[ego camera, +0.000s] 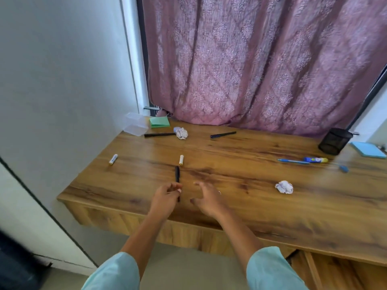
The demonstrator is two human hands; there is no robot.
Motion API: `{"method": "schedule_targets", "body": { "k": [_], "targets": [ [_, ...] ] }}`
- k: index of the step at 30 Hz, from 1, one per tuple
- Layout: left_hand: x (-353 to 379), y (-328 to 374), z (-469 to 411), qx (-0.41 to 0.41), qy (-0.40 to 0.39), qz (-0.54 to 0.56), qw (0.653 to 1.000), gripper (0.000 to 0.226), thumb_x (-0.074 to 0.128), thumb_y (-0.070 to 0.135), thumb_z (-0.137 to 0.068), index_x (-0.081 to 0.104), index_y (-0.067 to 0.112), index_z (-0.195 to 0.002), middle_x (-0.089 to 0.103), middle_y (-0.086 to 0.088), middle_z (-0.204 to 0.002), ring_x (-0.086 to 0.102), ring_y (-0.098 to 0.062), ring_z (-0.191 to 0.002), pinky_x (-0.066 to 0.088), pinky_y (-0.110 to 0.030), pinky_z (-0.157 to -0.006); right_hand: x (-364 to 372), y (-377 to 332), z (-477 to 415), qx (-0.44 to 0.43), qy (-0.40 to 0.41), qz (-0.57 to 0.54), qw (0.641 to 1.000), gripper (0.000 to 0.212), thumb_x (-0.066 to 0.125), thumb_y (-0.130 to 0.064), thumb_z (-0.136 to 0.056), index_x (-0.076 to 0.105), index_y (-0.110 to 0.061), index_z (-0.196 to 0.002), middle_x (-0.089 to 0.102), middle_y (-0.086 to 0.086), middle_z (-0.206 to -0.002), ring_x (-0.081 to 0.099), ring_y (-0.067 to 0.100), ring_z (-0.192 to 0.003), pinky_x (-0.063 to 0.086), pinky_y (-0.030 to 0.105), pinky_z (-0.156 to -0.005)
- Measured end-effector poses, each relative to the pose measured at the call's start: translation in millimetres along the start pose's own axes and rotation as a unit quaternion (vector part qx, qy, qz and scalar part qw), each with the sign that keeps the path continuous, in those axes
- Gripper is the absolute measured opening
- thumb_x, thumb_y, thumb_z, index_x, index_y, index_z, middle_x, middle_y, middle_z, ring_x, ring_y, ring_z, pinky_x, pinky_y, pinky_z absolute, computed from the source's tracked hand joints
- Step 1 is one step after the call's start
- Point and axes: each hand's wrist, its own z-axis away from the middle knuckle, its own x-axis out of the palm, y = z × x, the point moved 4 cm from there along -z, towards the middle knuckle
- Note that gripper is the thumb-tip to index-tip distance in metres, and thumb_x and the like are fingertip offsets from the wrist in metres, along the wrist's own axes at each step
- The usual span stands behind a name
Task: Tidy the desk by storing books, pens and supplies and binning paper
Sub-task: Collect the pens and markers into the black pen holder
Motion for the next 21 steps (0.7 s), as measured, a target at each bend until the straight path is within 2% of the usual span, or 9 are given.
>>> {"method": "schedule_targets", "body": {
  "k": [3,6,10,11,13,15,16,19,21],
  "targets": [
    [14.2,10.9,-35.4,-0.003,-0.012,0.005,1.0,0.024,0.054,0.006,-0.091,0.062,0.025,-0.081,0.063,-0.003,-0.082,0.056,-0.019,-0.074,0.045,-0.027,-0.064,-17.3,0.0,-32.5,-0.002,-0.003,0.013,1.0,0.062,0.066,-0.03,-0.085,0.041,-0.025,-0.14,0.041,0.003,-0.144,0.043,0.02,-0.13,0.037,0.031,-0.104],
    [34.3,27.0,-65.6,0.007,-0.029,0.007,1.0,0.019,0.057,0.004,-0.089,0.064,0.021,-0.084,0.059,0.004,-0.072,0.05,-0.019,-0.068,0.041,-0.03,-0.061,-41.7,9.5,-63.0,0.011,0.009,0.019,1.0,0.06,0.065,-0.031,-0.084,0.042,-0.022,-0.139,0.045,0.006,-0.14,0.044,0.025,-0.129,0.038,0.032,-0.106],
    [69.7,46.8,-94.3,0.009,-0.067,0.005,0.998,0.017,0.059,0.006,-0.088,0.066,0.02,-0.085,0.068,-0.003,-0.088,0.064,-0.024,-0.087,0.052,-0.038,-0.085,-70.9,33.6,-81.0,0.049,0.028,0.015,0.998,0.059,0.061,-0.033,-0.086,0.039,-0.026,-0.141,0.043,0.005,-0.141,0.042,0.028,-0.13,0.04,0.036,-0.104],
    [80.4,51.6,-100.2,0.01,-0.081,0.007,0.997,0.016,0.058,0.006,-0.089,0.067,0.019,-0.085,0.069,-0.005,-0.09,0.066,-0.025,-0.089,0.053,-0.041,-0.087,-77.7,40.6,-82.8,0.058,0.033,0.015,0.998,0.059,0.06,-0.033,-0.086,0.039,-0.027,-0.141,0.042,0.004,-0.142,0.042,0.027,-0.13,0.041,0.036,-0.103],
    [104.2,61.0,-113.0,0.017,-0.11,0.007,0.994,0.018,0.056,0.007,-0.09,0.066,0.021,-0.082,0.068,-0.006,-0.086,0.066,-0.027,-0.083,0.055,-0.045,-0.079,-91.6,56.1,-85.5,0.078,0.045,0.007,0.996,0.06,0.061,-0.033,-0.086,0.038,-0.028,-0.142,0.041,0.003,-0.143,0.042,0.025,-0.13,0.041,0.036,-0.102],
    [130.4,73.6,-123.0,0.026,-0.135,0.003,0.99,0.02,0.054,0.008,-0.09,0.067,0.022,-0.083,0.065,-0.001,-0.081,0.059,-0.021,-0.073,0.048,-0.036,-0.064,-108.9,70.9,-87.9,0.092,0.062,-0.001,0.994,0.06,0.063,-0.032,-0.086,0.039,-0.027,-0.141,0.042,0.004,-0.142,0.042,0.025,-0.129,0.04,0.036,-0.104],
    [145.0,79.3,-127.2,0.029,-0.153,0.007,0.988,0.02,0.053,0.008,-0.091,0.068,0.021,-0.086,0.065,0.0,-0.082,0.056,-0.017,-0.073,0.043,-0.032,-0.062,-118.7,78.8,-88.8,0.099,0.072,-0.004,0.992,0.06,0.064,-0.031,-0.086,0.04,-0.026,-0.141,0.043,0.004,-0.142,0.042,0.025,-0.129,0.039,0.035,-0.104],
    [192.9,97.3,-140.2,0.035,-0.211,0.014,0.977,0.017,0.053,0.01,-0.091,0.067,0.018,-0.096,0.065,0.0,-0.095,0.057,-0.014,-0.087,0.042,-0.029,-0.071,-152.1,105.4,-88.9,0.141,0.112,-0.011,0.984,0.06,0.064,-0.029,-0.087,0.04,-0.024,-0.141,0.042,0.005,-0.144,0.04,0.024,-0.132,0.037,0.035,-0.106],
    [223.8,113.1,-149.1,0.048,-0.25,0.016,0.967,0.016,0.053,0.01,-0.092,0.067,0.017,-0.097,0.065,0.001,-0.094,0.056,-0.012,-0.085,0.042,-0.028,-0.07,-176.2,121.8,-86.9,0.17,0.137,-0.008,0.976,0.057,0.063,-0.027,-0.086,0.043,-0.022,-0.139,0.045,0.008,-0.14,0.043,0.027,-0.13,0.038,0.035,-0.105]
  ]
}}
